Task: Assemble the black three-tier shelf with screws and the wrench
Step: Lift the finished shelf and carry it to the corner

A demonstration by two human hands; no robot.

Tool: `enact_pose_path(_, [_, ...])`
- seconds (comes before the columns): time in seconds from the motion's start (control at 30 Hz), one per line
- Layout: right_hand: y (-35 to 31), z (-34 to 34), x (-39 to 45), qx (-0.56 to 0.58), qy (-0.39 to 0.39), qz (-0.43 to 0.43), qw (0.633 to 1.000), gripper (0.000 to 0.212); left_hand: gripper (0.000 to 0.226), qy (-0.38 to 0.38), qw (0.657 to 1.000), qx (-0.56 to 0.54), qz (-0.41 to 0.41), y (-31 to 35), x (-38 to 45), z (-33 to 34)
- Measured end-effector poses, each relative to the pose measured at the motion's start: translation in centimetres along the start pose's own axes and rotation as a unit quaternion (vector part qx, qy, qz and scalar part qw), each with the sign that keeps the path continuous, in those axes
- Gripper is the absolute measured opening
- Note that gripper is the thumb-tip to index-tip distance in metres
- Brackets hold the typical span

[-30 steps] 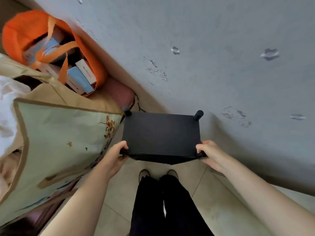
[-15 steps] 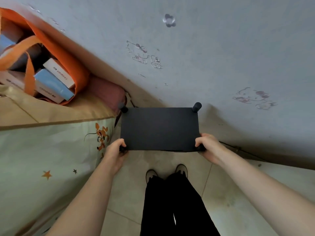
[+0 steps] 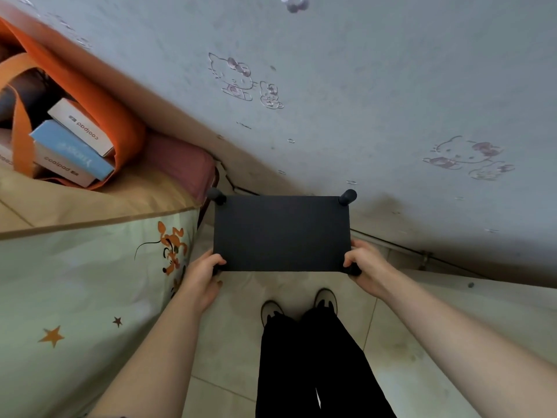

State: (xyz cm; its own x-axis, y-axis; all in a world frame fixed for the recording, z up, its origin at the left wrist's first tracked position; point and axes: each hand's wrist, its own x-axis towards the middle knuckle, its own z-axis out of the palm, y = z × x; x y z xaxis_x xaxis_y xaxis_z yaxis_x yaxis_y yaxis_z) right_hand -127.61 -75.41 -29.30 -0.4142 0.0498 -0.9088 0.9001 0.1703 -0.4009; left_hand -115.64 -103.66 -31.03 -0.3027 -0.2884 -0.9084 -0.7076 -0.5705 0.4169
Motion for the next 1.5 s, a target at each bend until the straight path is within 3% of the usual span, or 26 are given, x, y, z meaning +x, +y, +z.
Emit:
enact_pose_path(0.23, [-0.3, 0.5, 0.7, -0.016, -0.021, -0.004, 1.0, 0.064, 0.039, -0.007, 0.998, 0.064, -0.002, 1.7, 1.8, -0.4])
enact_pose_path(0.47, [-1.4, -0.1, 0.2, -0.142, -0.025, -0.007, 0.99, 0.067, 0.054, 0.053, 0.958, 0.259, 0.112, 3.9, 1.9, 0.8])
enact_pose_path(0.63, [-3.1, -0.2, 0.9, -0.133, -0.007, -0.026, 0.991, 0.069, 0.062, 0.076, 0.955, 0.241, 0.154, 6.0, 2.4, 2.3])
enact_pose_path(0.8, [-4.5, 0.6, 1.3, -0.067, -0.019, -0.002, 0.998, 0.062, 0.059, 0.068, 0.976, 0.17, 0.118, 7.7, 3.9, 3.9])
enact_pose_path(1.17, [-5.6, 2.6, 1.7, -0.003, -0.015, -0.036, 0.999, 0.008, 0.064, 0.064, 0.979, 0.102, 0.164, 8.5, 6.3, 5.1])
enact_pose_path(1.5, [-6.2, 4.3, 2.5, 0.069, 0.003, -0.009, 0.998, 0.022, 0.067, 0.07, 0.959, 0.134, 0.24, 12.2, 8.2, 5.8])
